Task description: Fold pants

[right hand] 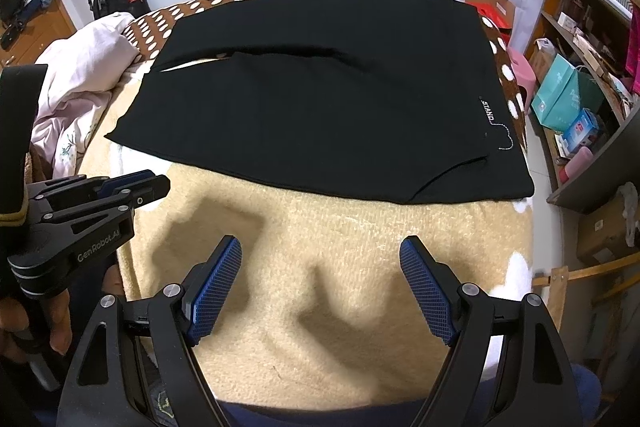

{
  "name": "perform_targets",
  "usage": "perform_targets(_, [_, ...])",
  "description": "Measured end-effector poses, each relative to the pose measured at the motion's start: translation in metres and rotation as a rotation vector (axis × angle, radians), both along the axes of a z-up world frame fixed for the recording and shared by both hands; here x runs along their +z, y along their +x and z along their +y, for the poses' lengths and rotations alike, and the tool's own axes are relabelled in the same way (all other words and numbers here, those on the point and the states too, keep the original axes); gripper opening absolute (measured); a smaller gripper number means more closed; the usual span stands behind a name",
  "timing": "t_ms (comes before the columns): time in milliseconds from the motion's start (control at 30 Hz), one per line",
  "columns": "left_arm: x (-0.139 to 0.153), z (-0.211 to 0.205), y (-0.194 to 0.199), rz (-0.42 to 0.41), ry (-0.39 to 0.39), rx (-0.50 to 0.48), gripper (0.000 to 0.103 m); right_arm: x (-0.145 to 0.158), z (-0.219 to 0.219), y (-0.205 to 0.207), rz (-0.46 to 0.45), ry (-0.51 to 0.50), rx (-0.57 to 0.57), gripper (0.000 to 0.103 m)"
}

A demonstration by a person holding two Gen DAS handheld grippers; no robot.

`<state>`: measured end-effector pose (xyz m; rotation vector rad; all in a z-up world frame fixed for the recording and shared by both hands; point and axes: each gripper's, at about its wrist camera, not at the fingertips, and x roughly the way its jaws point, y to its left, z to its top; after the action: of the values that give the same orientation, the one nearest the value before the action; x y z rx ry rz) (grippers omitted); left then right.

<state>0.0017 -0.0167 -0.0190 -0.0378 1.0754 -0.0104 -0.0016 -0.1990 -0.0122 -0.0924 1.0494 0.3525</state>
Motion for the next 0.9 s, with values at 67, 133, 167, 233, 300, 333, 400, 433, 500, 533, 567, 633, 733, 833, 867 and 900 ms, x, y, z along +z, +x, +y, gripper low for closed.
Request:
perform_targets(67, [-0.001,0.001,0.001,0.005,-0.009,0.001,0.016,0.0,0.0,0.0,0.001,0.0,0.0,0.082])
perform_targets(133, [-0.001,0.001,0.001,0.006,-0.008,0.001,0.016,-0.002,0.0,0.001,0.005,0.001,0.001,0.082])
perform_targets(167, [-0.001,0.001,0.001,0.007,-0.008,0.002,0.016,-0.002,0.0,0.001,0.005,0.001,0.002,0.082])
perform_targets(233, [-0.001,0.002,0.001,0.01,-0.016,0.002,0.016,-0.003,0.0,0.002,0.006,0.002,0.003,0.082])
perform_targets(300, [-0.002,0.003,0.002,0.018,-0.018,0.001,0.016,-0.003,0.0,0.002,0.008,0.004,0.003,0.082])
perform_targets(333, [-0.003,0.003,0.002,0.023,-0.016,0.002,0.016,-0.003,0.0,0.002,0.008,0.004,0.004,0.082])
perform_targets(400, [-0.004,0.003,0.003,0.036,-0.015,0.002,0.016,-0.004,0.0,0.003,0.009,0.006,0.007,0.082])
perform_targets(433, [-0.004,0.003,0.004,0.039,-0.016,0.003,0.016,-0.004,0.0,0.003,0.01,0.007,0.009,0.082])
perform_targets(500, [-0.004,0.002,0.005,0.043,-0.017,-0.001,0.016,-0.005,0.001,0.006,0.011,0.01,0.012,0.082])
perform_targets(533, [-0.003,0.001,0.006,0.041,-0.013,-0.004,0.016,-0.005,0.0,0.009,0.011,0.013,0.014,0.082])
perform_targets(567, [-0.003,0.0,0.007,0.038,-0.019,-0.008,0.016,-0.004,-0.001,0.011,0.011,0.016,0.017,0.082])
perform_targets(633, [-0.002,0.0,0.01,0.036,-0.045,-0.018,0.016,-0.003,-0.001,0.018,0.006,0.019,0.019,0.082])
perform_targets(733, [-0.001,0.0,0.016,0.03,-0.03,-0.03,0.016,0.0,-0.003,0.032,-0.005,0.028,0.023,0.082])
perform_targets(833, [-0.001,0.009,0.029,0.042,-0.076,-0.016,0.016,0.006,-0.004,0.05,-0.026,0.03,0.029,0.082])
perform_targets(867, [0.0,0.011,0.033,0.039,-0.08,-0.009,0.016,0.008,-0.005,0.056,-0.032,0.032,0.033,0.082])
perform_targets(900, [0.002,0.013,0.039,0.035,-0.082,-0.005,0.016,0.01,-0.005,0.063,-0.04,0.032,0.037,0.082])
